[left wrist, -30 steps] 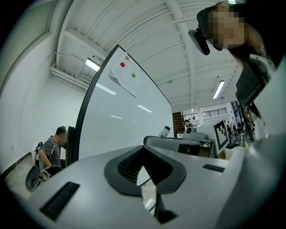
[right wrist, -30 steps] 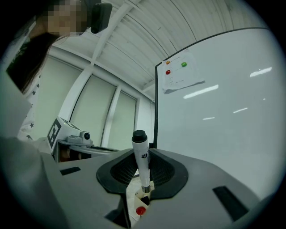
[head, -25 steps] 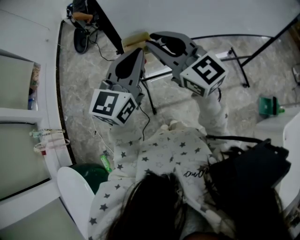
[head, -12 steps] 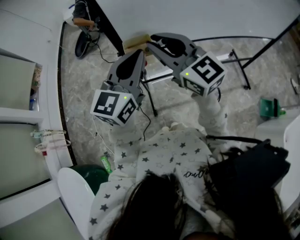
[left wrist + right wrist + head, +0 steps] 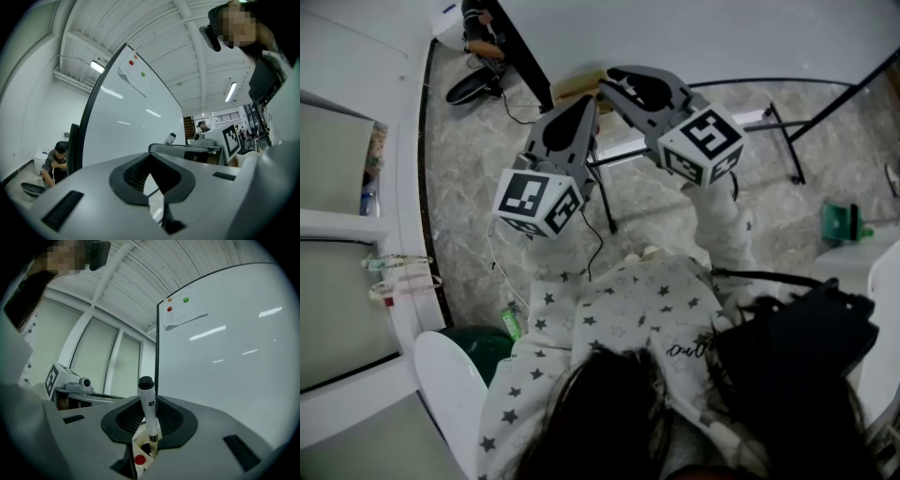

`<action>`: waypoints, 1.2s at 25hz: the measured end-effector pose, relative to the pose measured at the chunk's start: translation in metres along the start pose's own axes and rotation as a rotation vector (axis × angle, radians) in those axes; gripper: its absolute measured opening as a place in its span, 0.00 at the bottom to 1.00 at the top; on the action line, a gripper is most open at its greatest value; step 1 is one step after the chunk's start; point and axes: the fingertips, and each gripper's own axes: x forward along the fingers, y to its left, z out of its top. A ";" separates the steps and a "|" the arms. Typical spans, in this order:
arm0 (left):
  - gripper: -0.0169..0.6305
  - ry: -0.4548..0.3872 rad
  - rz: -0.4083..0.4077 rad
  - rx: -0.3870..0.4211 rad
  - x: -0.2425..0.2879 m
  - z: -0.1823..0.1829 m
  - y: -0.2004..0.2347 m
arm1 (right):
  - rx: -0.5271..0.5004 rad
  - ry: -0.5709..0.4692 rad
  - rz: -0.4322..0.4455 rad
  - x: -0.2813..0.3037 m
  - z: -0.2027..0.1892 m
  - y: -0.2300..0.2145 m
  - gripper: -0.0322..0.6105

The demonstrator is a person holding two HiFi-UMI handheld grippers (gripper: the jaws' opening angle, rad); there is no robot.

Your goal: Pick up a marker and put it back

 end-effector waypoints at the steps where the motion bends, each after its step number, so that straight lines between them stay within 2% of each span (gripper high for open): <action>1: 0.03 -0.001 0.002 -0.005 0.000 -0.002 0.002 | 0.002 0.002 -0.001 0.002 -0.002 -0.001 0.17; 12: 0.03 0.034 0.031 -0.005 0.003 -0.025 0.016 | 0.032 0.042 -0.011 0.010 -0.042 -0.015 0.17; 22: 0.03 0.075 0.034 -0.043 0.007 -0.058 0.015 | 0.075 0.093 -0.016 0.006 -0.081 -0.018 0.17; 30: 0.03 0.090 0.035 -0.057 0.009 -0.065 0.018 | 0.082 0.132 -0.016 0.012 -0.099 -0.017 0.17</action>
